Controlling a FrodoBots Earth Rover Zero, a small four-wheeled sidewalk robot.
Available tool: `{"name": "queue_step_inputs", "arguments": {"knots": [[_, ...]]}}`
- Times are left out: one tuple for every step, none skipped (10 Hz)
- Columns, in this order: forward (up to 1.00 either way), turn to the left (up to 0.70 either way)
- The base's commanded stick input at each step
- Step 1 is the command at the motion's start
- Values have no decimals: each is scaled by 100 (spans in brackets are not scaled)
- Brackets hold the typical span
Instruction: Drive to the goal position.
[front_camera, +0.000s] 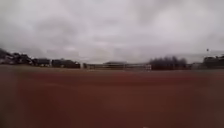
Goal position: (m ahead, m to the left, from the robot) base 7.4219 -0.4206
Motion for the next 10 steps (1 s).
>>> {"name": "queue_step_inputs", "arguments": {"knots": [[65, 0], [65, 0], [65, 0], [65, 0], [65, -32], [65, -32], [65, -32], [65, -32], [65, 0], [65, -2]]}}
